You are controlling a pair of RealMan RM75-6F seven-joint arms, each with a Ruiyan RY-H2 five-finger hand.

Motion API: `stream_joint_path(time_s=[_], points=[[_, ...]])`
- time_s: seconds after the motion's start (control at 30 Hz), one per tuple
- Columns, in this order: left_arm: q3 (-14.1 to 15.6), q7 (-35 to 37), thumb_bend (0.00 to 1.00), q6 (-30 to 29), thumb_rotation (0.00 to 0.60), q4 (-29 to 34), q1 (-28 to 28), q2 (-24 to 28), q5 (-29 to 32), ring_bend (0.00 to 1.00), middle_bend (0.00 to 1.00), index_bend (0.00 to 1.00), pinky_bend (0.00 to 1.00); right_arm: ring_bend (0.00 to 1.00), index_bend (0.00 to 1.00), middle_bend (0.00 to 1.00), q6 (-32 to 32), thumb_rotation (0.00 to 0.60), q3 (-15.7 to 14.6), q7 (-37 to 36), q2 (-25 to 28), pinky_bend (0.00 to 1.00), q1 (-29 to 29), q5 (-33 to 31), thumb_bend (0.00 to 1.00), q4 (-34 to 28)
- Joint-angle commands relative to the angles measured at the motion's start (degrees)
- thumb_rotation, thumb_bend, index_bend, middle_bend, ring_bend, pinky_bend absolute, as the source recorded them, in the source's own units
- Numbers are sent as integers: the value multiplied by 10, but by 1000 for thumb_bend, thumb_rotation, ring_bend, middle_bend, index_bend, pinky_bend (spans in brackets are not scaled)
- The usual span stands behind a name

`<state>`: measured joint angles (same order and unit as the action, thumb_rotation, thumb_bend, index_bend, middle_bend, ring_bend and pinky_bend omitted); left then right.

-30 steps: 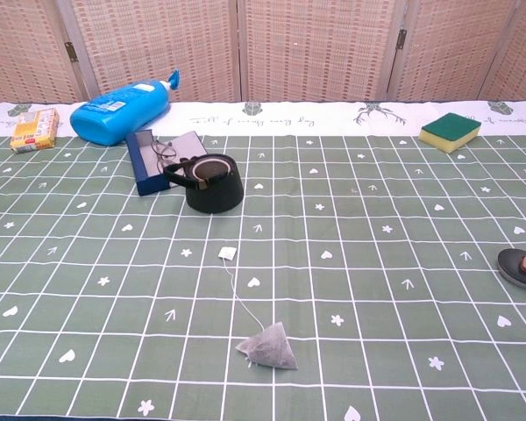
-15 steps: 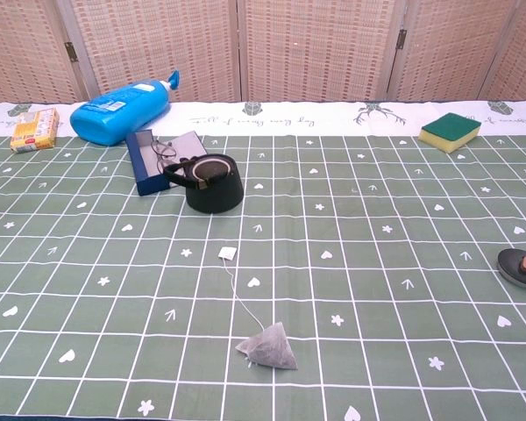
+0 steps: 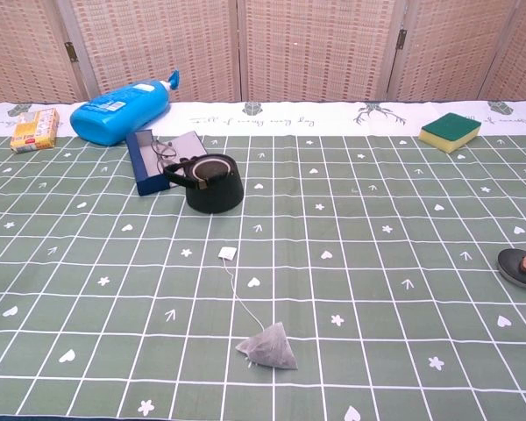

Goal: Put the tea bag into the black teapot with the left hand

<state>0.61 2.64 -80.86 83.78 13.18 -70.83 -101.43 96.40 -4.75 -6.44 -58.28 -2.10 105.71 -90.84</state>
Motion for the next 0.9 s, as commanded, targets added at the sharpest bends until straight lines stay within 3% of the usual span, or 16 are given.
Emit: stream_joint_path(time_s=[0.03,0.2,0.43,0.7,0.9], points=[[-21,16,215,30,600,-48,48,-49,-17,992,997,333,999,0,0,0,44,600,-5,-21,-2,0,22,21,423,25],[-28,69,230,84,600,-126,103,-106,-9,1000,1000,392,1000,0,0,0,81,600,-4,-52,-6,0,36,23,423,47],[-36,111,243,111,600,-202,174,-147,-21,1000,1000,400,1000,0,0,0,57,600,0,-57,-3,0,33,1,423,37],[-44,122,252,173,600,-225,226,-167,14,1000,1000,380,1000,0,0,0,32,600,10,-59,0,0,24,-25,423,20],[-44,116,359,209,600,-240,258,-190,32,1000,1000,375,1000,0,0,0,51,600,11,-75,1,0,30,-15,423,25]])
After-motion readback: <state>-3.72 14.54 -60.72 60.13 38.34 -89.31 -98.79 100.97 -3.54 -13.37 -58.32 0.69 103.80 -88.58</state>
